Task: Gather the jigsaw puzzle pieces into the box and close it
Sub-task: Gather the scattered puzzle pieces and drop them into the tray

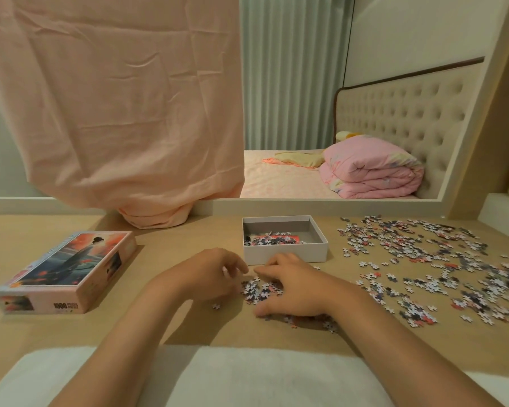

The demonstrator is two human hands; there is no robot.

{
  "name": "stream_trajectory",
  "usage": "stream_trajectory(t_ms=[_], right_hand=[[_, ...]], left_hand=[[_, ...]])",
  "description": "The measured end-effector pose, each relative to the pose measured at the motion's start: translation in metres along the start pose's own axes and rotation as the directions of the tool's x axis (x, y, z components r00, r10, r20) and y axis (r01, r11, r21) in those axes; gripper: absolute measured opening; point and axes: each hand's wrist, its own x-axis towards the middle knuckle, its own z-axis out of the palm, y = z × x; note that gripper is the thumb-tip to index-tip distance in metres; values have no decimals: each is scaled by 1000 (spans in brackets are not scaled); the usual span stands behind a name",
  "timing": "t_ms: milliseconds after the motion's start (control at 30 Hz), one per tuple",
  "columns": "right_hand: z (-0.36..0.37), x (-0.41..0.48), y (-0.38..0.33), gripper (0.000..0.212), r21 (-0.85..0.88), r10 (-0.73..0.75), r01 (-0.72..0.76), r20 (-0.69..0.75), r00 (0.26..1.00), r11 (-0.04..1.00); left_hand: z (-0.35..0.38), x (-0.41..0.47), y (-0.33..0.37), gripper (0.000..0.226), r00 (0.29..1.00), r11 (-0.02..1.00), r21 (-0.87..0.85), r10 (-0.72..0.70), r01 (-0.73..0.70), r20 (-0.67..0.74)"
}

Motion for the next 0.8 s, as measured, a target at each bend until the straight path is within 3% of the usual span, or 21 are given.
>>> stream_trajectory(t_ms=[67,133,267,367,433,500,633,800], right_hand=[[5,4,-2,93,-27,-19,19,16,1000,999],[8,9,-4,81,-40,-71,71,13,997,997],[3,10,-5,47,4,-148,148,-42,988,989],[-6,4,-1,36,33,-119,121,-62,991,992],[-15,-4,3,40,117,-77,84,-63,995,990],[-26,-14,8,58,160,-9,14,-34,999,987],[-35,-28,13,106,-113,173,-158,141,975,981],[-24,-19,9,100,-80,192,-182,136,972,980]], left_hand=[[-8,-11,-6,21,991,992,91,-100,92,88],[-10,-18,-10,18,977,985,99,-153,139,150],[-4,-15,-11,11,995,997,49,-71,68,66],[8,-5,-8,15,999,999,-13,41,-41,-20],[15,0,-5,20,995,995,-41,84,-87,-53],[18,2,2,30,995,996,-38,79,-81,-57],[23,0,8,61,997,995,79,58,-63,55],[37,7,15,53,986,979,118,166,-167,16]])
